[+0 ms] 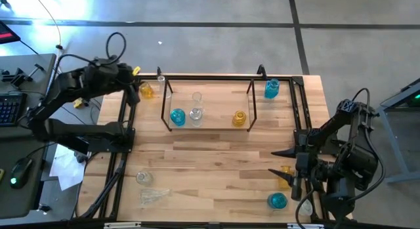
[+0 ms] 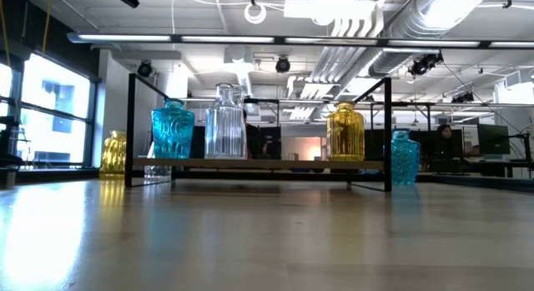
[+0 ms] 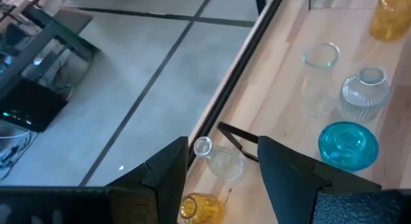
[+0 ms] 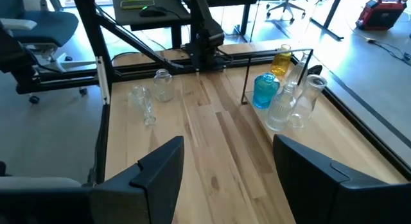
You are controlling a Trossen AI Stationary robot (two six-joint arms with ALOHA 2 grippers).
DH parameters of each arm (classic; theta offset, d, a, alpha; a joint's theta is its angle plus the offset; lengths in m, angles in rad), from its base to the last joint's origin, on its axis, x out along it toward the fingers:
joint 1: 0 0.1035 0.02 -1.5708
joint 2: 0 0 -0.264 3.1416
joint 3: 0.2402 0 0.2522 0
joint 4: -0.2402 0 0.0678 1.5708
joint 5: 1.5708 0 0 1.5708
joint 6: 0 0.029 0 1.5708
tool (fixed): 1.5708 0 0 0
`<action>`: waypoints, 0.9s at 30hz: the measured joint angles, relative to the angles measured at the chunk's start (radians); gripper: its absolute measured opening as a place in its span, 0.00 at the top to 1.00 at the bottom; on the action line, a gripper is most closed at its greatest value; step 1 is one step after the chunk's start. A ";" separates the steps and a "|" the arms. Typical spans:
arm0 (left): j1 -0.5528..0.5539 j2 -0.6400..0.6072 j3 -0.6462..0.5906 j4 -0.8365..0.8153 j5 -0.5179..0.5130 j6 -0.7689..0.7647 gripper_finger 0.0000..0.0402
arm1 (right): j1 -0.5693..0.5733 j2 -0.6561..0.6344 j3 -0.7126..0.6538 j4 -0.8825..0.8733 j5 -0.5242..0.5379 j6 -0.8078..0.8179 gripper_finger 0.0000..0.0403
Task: Sort vases onto shelf
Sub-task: Put the transparent vase on the shelf aligned with the other transparent vases
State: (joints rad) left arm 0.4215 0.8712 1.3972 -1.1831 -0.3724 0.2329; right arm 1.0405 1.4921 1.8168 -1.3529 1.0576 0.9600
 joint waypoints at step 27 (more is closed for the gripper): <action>0.000 -0.486 -0.239 -0.036 -0.023 -0.328 0.55 | -0.493 -0.036 -0.032 -0.218 -0.315 -0.013 0.45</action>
State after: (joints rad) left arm 0.4213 0.3847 1.1584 -1.2195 -0.3954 -0.0948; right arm 0.5477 1.4559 1.7847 -1.5710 0.7431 0.9474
